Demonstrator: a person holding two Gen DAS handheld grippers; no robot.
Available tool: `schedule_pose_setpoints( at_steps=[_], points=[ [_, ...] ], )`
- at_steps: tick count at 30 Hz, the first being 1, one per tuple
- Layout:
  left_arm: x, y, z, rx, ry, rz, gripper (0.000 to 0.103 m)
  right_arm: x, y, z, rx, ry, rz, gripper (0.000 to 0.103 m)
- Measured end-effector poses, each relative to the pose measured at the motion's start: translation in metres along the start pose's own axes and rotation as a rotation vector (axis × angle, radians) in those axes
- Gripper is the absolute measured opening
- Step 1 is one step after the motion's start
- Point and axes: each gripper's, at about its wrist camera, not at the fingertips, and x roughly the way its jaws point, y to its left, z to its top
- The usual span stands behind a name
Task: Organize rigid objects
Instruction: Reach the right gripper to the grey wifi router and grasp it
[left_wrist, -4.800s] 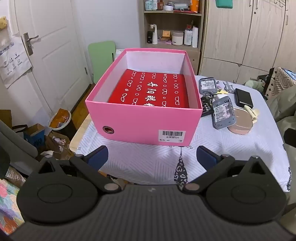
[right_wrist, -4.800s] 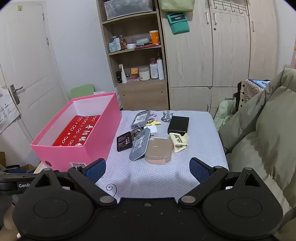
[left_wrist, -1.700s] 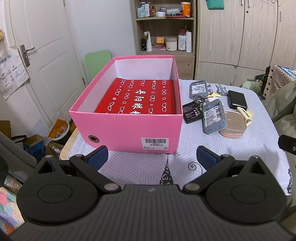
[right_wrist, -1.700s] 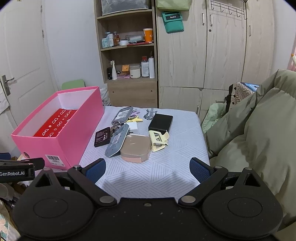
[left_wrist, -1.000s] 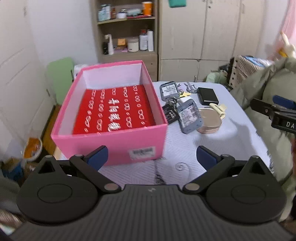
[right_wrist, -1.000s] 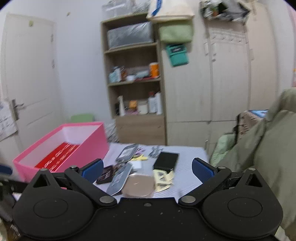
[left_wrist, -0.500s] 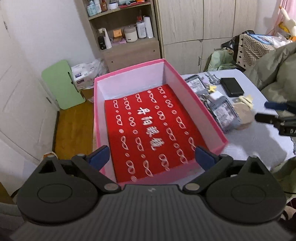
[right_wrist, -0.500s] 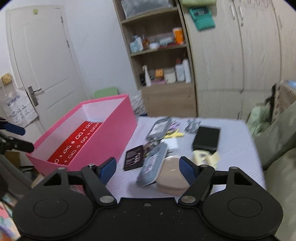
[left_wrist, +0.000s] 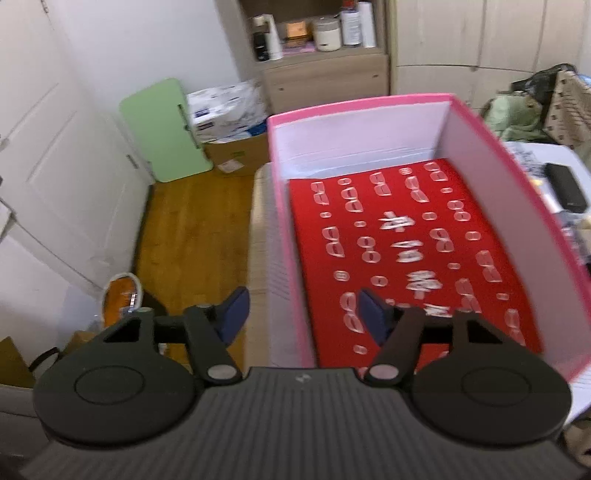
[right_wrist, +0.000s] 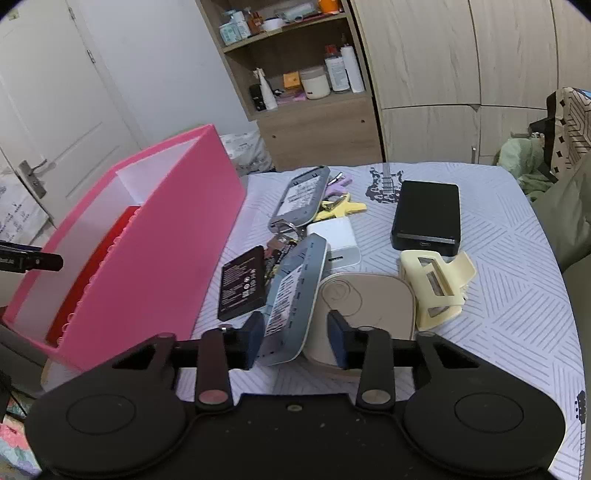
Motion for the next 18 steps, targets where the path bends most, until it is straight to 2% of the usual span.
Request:
schedule_pose_setpoints(
  at_steps=[3,4,5,6,8,12,14,16,18],
  points=[
    [0.014,0.006,-0.001,-0.018,0.014,0.008,0.054,0.003,0.001,0.003,-0.004,0.002,0.003,0.033],
    [0.016,0.006,0.0,-0.019,0.017,0.01,0.048,0.003,0.002,0.004,-0.007,0.0,-0.002,0.033],
    [0.018,0.006,-0.001,-0.015,0.019,0.013,0.036,0.004,0.002,0.006,-0.012,-0.001,-0.008,0.033],
    [0.022,0.008,-0.001,-0.008,0.022,0.015,0.029,0.006,0.002,0.007,-0.01,0.0,-0.009,0.033],
    [0.026,0.011,-0.002,-0.014,0.03,-0.029,0.018,0.009,0.001,0.009,0.012,0.002,0.008,0.033],
    [0.031,0.009,-0.003,-0.034,0.019,-0.047,0.011,0.015,0.001,0.013,0.022,-0.018,-0.016,0.035],
    [0.033,0.008,-0.004,-0.049,0.006,-0.057,0.005,0.018,0.003,0.015,0.017,-0.027,-0.025,0.036],
    [0.032,0.004,-0.005,-0.056,-0.017,-0.038,0.004,0.021,0.004,0.016,0.023,-0.04,-0.051,0.02],
    [0.031,0.001,-0.007,-0.047,-0.05,-0.013,0.004,0.019,0.003,0.015,0.028,-0.056,-0.051,0.016]
  ],
)
